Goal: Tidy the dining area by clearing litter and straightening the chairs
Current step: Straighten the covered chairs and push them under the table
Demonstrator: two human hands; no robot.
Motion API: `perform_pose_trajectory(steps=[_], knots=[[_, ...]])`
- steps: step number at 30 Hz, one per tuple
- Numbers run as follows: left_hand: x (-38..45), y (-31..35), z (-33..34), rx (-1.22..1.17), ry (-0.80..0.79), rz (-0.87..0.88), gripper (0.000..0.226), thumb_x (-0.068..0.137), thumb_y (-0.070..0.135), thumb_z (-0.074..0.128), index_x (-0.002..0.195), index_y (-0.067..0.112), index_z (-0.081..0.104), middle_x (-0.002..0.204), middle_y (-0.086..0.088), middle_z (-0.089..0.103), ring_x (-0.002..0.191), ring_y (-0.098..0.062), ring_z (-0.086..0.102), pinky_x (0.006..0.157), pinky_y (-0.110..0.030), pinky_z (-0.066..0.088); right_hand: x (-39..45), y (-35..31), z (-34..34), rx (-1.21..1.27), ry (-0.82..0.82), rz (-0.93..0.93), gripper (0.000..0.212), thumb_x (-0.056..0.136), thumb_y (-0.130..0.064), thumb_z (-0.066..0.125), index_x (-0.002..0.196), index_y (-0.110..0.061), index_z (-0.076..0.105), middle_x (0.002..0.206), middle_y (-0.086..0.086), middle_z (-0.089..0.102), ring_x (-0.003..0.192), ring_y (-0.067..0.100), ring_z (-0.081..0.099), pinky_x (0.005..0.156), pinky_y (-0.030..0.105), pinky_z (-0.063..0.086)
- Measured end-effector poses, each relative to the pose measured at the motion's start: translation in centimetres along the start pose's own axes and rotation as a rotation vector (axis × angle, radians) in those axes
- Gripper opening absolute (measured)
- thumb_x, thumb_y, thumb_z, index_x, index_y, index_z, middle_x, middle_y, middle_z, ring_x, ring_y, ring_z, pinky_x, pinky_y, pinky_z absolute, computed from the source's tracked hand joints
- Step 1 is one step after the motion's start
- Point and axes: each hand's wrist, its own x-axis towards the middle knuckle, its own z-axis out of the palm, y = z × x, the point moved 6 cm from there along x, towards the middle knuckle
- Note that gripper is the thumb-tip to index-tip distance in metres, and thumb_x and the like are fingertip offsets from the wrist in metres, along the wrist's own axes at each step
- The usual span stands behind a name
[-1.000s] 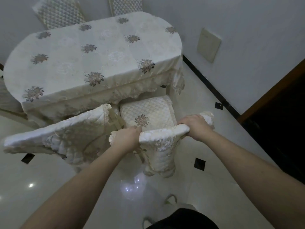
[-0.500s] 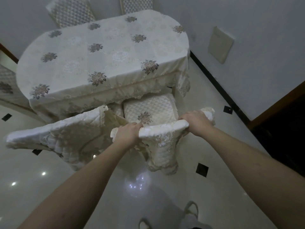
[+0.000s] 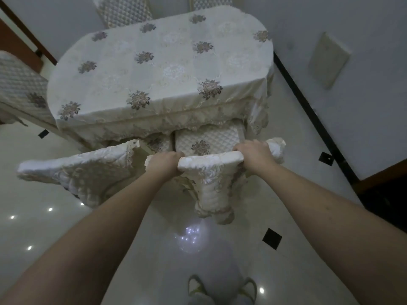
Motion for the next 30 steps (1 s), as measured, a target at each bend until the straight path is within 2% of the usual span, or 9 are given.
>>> perform_pose_trajectory(steps=[3,8,16,21,24,30], knots=[[1.3,-0.2,-0.4,0.006,-0.053,-0.046,0.028,0.085,0.030,0.055,0.112,0.022,0.057,0.109,-0.001,0.065,0.097,-0.026,0.063,0.068,-0.032,0.041,1.7,0.4,-0.2,0.008,-0.009,0.009,0.038,0.083,-0.028,0.062,0.119,-0.038,0.054,0.122,-0.001,0.055,0.115,0.027,0.049,0.091,0.038,0.034],[3.1,-0.7,0.0,0.001,-0.071,-0.071,0.028,0.082,0.036,0.056,0.109,0.028,0.056,0.109,0.003,0.064,0.095,-0.025,0.062,0.069,-0.034,0.045,3.6,1.0,-0.5,0.003,-0.039,0.002,0.037,0.082,-0.033,0.064,0.117,-0.040,0.054,0.121,-0.002,0.056,0.115,0.027,0.049,0.090,0.039,0.034],[5.8,-1.5,-0.2,-0.001,-0.032,-0.046,0.025,0.080,0.036,0.056,0.104,0.026,0.057,0.106,0.000,0.065,0.094,-0.028,0.062,0.070,-0.036,0.046,6.0,1.3,-1.5,-0.013,-0.028,-0.011,0.043,0.080,-0.036,0.068,0.121,-0.040,0.056,0.120,-0.001,0.057,0.113,0.028,0.051,0.092,0.040,0.036],[7.7,-2.4,-0.6,-0.004,-0.005,-0.039,0.027,0.082,0.034,0.058,0.107,0.024,0.056,0.108,-0.001,0.063,0.099,-0.029,0.059,0.069,-0.036,0.037,8.2,1.4,-1.9,-0.054,-0.004,-0.025,0.042,0.077,-0.038,0.070,0.118,-0.040,0.059,0.111,0.003,0.058,0.107,0.030,0.054,0.088,0.040,0.039],[9.0,-2.8,-0.6,-0.015,0.031,-0.025,0.031,0.079,0.034,0.061,0.107,0.024,0.056,0.107,-0.002,0.064,0.097,-0.030,0.059,0.069,-0.037,0.040,9.6,1.7,-2.1,-0.056,-0.005,-0.028,0.045,0.076,-0.039,0.071,0.119,-0.038,0.059,0.111,0.003,0.058,0.107,0.031,0.054,0.089,0.041,0.039],[11.1,-3.5,-0.8,-0.022,0.037,-0.027,0.029,0.078,0.035,0.061,0.105,0.024,0.054,0.105,-0.002,0.064,0.098,-0.030,0.059,0.070,-0.036,0.036,11.6,2.2,-2.7,-0.049,-0.021,-0.027,0.046,0.076,-0.043,0.071,0.120,-0.035,0.059,0.113,0.005,0.058,0.110,0.032,0.052,0.091,0.043,0.038]])
